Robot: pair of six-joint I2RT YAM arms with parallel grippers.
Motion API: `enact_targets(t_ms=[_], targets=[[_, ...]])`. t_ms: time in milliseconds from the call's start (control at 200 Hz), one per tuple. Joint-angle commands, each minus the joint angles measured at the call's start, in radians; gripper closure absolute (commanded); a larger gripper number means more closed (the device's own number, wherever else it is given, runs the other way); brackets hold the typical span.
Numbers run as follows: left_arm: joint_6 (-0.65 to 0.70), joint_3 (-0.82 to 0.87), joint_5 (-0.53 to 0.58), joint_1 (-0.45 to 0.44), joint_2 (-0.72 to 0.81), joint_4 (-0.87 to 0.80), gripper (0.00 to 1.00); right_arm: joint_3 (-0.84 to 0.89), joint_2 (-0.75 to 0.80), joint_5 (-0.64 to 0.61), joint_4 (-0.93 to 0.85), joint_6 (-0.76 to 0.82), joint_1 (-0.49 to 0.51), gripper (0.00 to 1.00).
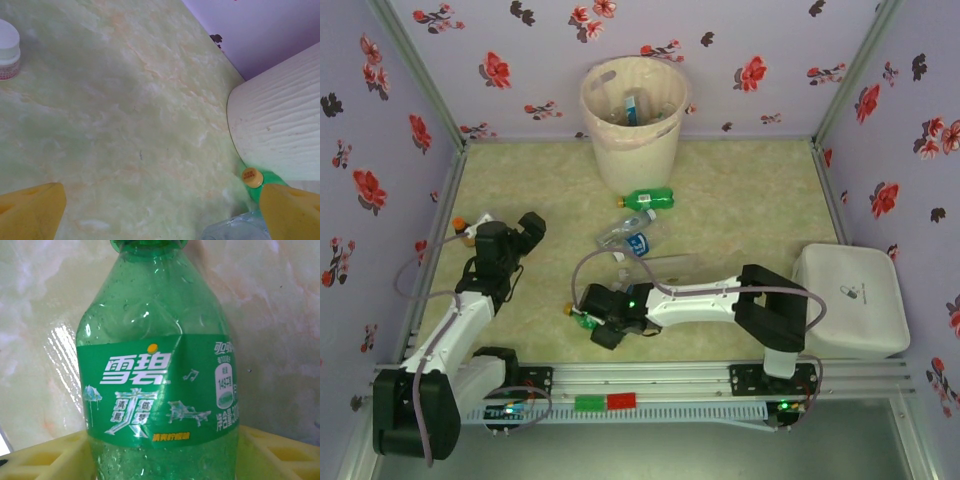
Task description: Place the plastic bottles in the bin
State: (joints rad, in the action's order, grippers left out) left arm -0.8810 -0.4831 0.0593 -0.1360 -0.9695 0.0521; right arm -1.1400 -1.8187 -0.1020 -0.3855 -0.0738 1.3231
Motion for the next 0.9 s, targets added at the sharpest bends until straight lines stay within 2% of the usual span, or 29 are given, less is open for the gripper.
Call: enact_targets(t_ms=[0,285,490,560,770,895], targets=[[-0.006,0.0,-0.008,0.006,0.003,0.021,0.0,-0.023,-0.022,-0.035,0.014,0.025,0.008,0.32],[-0.01,0.009,-0.009,0.006,0.002,0.025,0.0,-0.015,-0.04,-0.047,0.027,0.023,0.009,0.33],[-0.008,0.012,-0.008,0.007,0.002,0.029,0.0,-0.009,-0.006,-0.045,0.054,0.028,0.008,0.49],[-0.008,0.01,-0.01,0.007,0.002,0.032,0.0,-0.001,0.026,-0.046,0.073,0.025,0.008,0.51],[0.002,0.005,-0.051,0.007,0.013,0.035,0.0,0.039,0.147,-0.048,0.193,-0.044,-0.02,0.53],[0.046,-0.01,-0.094,0.006,0.027,-0.006,0.0,0.066,0.211,-0.023,0.318,-0.111,-0.086,0.54]])
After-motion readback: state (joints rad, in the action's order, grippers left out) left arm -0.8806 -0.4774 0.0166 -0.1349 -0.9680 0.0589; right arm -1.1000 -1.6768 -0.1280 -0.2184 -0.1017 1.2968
